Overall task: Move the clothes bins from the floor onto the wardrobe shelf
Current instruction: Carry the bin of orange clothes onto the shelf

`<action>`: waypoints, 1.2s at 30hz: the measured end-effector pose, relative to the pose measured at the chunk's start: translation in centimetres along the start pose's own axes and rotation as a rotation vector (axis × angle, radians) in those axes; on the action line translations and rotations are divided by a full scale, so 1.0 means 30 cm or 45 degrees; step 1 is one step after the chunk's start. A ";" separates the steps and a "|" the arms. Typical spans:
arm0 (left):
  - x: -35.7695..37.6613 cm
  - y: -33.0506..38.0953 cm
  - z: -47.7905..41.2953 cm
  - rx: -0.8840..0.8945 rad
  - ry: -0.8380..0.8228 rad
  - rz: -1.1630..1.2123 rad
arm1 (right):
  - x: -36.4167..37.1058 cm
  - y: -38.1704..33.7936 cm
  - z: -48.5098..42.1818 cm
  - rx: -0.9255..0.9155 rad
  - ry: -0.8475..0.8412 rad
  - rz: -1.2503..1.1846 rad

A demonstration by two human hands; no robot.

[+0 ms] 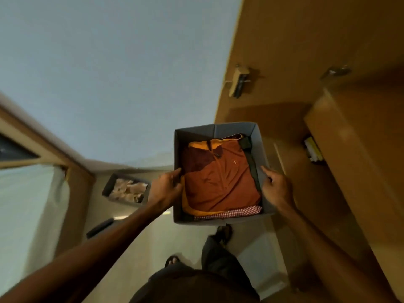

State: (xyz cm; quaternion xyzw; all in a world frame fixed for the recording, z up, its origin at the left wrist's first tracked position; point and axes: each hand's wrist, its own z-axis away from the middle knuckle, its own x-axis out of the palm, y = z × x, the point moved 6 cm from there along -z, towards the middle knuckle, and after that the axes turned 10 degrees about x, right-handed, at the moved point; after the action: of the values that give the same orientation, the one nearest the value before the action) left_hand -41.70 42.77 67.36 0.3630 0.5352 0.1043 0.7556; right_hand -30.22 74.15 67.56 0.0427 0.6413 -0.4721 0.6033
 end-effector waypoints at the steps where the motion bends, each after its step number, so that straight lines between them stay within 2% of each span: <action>1: -0.008 0.058 -0.033 0.059 -0.010 -0.008 | -0.060 0.014 -0.001 0.019 0.061 -0.025; 7: -0.011 0.506 -0.234 0.442 0.027 -0.001 | -0.478 0.122 -0.004 0.186 0.419 -0.092; 15: 0.138 1.057 -0.439 0.821 -0.050 0.055 | -0.878 0.336 -0.100 0.334 0.646 -0.160; 21: 0.363 1.374 -0.579 0.895 -0.304 0.156 | -1.057 0.540 -0.142 0.476 0.719 -0.247; 26: 0.535 1.616 -0.633 1.147 -0.348 -0.067 | -1.161 0.705 -0.153 0.661 0.732 -0.270; 32: 0.799 1.849 -0.751 1.400 -0.516 -0.258 | -1.258 0.846 -0.158 0.902 0.824 -0.215; 36: 0.968 1.956 -0.855 1.469 -0.637 -0.321 | -1.296 0.919 -0.190 1.023 0.866 -0.215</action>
State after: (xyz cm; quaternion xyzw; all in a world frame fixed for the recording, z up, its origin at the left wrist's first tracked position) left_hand -39.06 111.78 80.61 0.6590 0.3513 -0.3779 0.5472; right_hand -6.75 113.10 82.94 0.3691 0.5707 -0.6869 0.2573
